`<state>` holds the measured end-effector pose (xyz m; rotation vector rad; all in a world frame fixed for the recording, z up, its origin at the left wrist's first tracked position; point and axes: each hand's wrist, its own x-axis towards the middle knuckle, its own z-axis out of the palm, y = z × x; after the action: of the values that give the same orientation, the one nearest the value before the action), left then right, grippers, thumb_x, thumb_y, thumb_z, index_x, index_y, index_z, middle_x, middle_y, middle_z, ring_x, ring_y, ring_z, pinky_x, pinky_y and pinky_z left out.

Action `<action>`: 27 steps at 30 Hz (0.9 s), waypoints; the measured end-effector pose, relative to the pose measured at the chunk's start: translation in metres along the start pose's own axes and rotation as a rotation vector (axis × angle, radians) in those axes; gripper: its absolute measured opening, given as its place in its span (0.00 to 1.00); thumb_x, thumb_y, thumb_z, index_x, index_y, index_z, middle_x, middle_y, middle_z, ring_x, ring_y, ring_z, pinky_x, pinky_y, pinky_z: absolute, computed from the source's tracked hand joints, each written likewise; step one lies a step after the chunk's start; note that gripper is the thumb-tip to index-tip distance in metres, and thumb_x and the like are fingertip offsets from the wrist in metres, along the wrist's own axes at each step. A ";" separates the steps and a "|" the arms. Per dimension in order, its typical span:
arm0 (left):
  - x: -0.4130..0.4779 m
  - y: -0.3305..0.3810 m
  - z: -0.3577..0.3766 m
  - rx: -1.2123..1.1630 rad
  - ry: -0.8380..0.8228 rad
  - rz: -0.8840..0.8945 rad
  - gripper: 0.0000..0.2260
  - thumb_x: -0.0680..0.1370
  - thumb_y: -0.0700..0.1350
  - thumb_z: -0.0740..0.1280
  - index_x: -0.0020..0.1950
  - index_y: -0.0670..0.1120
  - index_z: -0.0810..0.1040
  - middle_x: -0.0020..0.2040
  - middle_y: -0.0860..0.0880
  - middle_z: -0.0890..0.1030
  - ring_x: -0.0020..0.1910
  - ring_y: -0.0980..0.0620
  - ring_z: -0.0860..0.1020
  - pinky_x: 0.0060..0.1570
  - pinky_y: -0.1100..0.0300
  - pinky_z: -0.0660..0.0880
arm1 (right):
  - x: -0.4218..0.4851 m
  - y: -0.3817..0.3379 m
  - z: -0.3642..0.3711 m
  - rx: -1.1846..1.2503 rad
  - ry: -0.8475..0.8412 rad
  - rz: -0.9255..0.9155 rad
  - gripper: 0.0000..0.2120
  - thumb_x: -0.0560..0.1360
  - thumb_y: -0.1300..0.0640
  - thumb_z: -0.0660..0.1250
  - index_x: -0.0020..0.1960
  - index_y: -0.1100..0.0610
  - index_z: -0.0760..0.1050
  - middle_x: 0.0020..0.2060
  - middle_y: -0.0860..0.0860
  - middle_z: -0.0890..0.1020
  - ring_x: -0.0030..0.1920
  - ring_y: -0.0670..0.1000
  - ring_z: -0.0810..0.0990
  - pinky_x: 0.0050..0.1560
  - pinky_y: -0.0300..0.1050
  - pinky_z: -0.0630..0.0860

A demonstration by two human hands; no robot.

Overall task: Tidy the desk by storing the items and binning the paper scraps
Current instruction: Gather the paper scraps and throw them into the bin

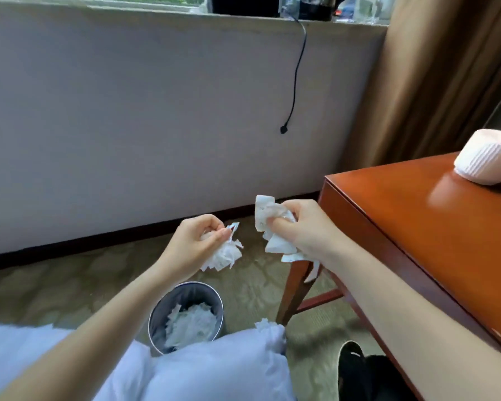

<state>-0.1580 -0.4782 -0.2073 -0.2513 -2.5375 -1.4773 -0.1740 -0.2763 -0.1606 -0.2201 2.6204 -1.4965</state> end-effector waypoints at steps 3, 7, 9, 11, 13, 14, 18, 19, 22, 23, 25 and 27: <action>-0.001 -0.041 -0.008 0.009 0.026 -0.112 0.09 0.76 0.43 0.68 0.35 0.46 0.76 0.32 0.54 0.76 0.28 0.62 0.70 0.30 0.71 0.65 | 0.022 0.015 0.040 -0.008 -0.082 0.065 0.11 0.74 0.56 0.63 0.34 0.57 0.72 0.28 0.48 0.75 0.30 0.45 0.74 0.30 0.41 0.78; -0.002 -0.097 -0.009 -0.019 0.060 -0.275 0.09 0.76 0.44 0.67 0.35 0.46 0.76 0.33 0.54 0.75 0.28 0.64 0.70 0.31 0.71 0.66 | 0.048 0.042 0.088 0.012 -0.167 0.154 0.11 0.73 0.59 0.64 0.32 0.56 0.71 0.28 0.48 0.73 0.29 0.45 0.73 0.26 0.37 0.72; -0.003 -0.126 -0.005 -0.055 0.078 -0.380 0.09 0.77 0.44 0.66 0.37 0.44 0.77 0.33 0.54 0.74 0.27 0.62 0.69 0.30 0.70 0.64 | 0.061 0.058 0.112 0.000 -0.220 0.213 0.08 0.72 0.58 0.64 0.36 0.60 0.74 0.29 0.50 0.75 0.31 0.47 0.74 0.30 0.44 0.77; -0.004 -0.157 0.002 -0.097 0.096 -0.492 0.10 0.77 0.45 0.65 0.40 0.40 0.77 0.35 0.52 0.75 0.32 0.59 0.70 0.32 0.65 0.66 | 0.073 0.074 0.136 0.002 -0.260 0.262 0.11 0.71 0.56 0.64 0.43 0.65 0.76 0.33 0.56 0.79 0.35 0.50 0.77 0.42 0.55 0.81; -0.004 -0.188 0.010 -0.134 0.123 -0.595 0.11 0.77 0.46 0.65 0.42 0.38 0.77 0.38 0.51 0.75 0.34 0.56 0.71 0.33 0.64 0.67 | 0.083 0.092 0.159 -0.007 -0.288 0.312 0.12 0.71 0.55 0.64 0.43 0.66 0.76 0.34 0.56 0.78 0.36 0.52 0.77 0.45 0.58 0.80; -0.005 -0.203 0.015 -0.150 0.131 -0.643 0.11 0.78 0.46 0.64 0.42 0.39 0.76 0.38 0.50 0.75 0.33 0.55 0.70 0.31 0.63 0.67 | 0.087 0.102 0.170 -0.013 -0.297 0.331 0.10 0.72 0.56 0.64 0.41 0.64 0.75 0.32 0.54 0.76 0.36 0.51 0.75 0.44 0.57 0.79; -0.008 -0.250 0.035 -0.160 0.114 -0.781 0.10 0.78 0.46 0.64 0.40 0.42 0.75 0.34 0.51 0.72 0.29 0.55 0.67 0.26 0.63 0.64 | 0.104 0.135 0.213 -0.016 -0.309 0.417 0.08 0.74 0.57 0.65 0.36 0.57 0.71 0.29 0.50 0.73 0.33 0.51 0.74 0.38 0.53 0.77; -0.009 -0.260 0.038 -0.158 0.116 -0.810 0.10 0.79 0.46 0.64 0.39 0.43 0.74 0.34 0.50 0.72 0.29 0.55 0.67 0.26 0.62 0.64 | 0.107 0.142 0.223 -0.012 -0.312 0.443 0.10 0.74 0.57 0.64 0.35 0.56 0.70 0.29 0.50 0.72 0.33 0.50 0.73 0.35 0.48 0.73; -0.007 -0.291 0.041 -0.172 0.178 -0.889 0.12 0.78 0.46 0.64 0.36 0.44 0.72 0.34 0.50 0.73 0.29 0.54 0.67 0.28 0.60 0.65 | 0.116 0.166 0.252 0.015 -0.323 0.503 0.13 0.75 0.58 0.64 0.33 0.55 0.66 0.28 0.49 0.69 0.30 0.49 0.68 0.33 0.42 0.64; -0.007 -0.301 0.042 -0.172 0.194 -0.904 0.12 0.78 0.46 0.64 0.36 0.44 0.72 0.34 0.50 0.73 0.30 0.53 0.67 0.29 0.59 0.65 | 0.119 0.172 0.260 0.022 -0.322 0.520 0.14 0.75 0.58 0.63 0.33 0.56 0.65 0.28 0.49 0.68 0.30 0.49 0.67 0.32 0.42 0.63; -0.006 -0.318 0.046 -0.137 0.164 -0.917 0.11 0.78 0.46 0.64 0.37 0.43 0.72 0.34 0.49 0.72 0.32 0.51 0.68 0.32 0.57 0.66 | 0.126 0.182 0.275 0.036 -0.292 0.545 0.13 0.76 0.60 0.62 0.34 0.57 0.64 0.28 0.50 0.66 0.30 0.49 0.65 0.31 0.41 0.61; -0.004 -0.332 0.052 -0.104 0.131 -0.929 0.10 0.77 0.46 0.63 0.39 0.42 0.72 0.35 0.48 0.72 0.34 0.50 0.69 0.34 0.56 0.66 | 0.134 0.193 0.290 0.037 -0.233 0.574 0.11 0.75 0.61 0.62 0.35 0.58 0.65 0.28 0.51 0.66 0.29 0.48 0.64 0.29 0.40 0.60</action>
<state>-0.2384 -0.5953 -0.5121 1.1135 -2.5624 -1.7848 -0.2692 -0.4488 -0.4771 0.3183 2.2034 -1.2272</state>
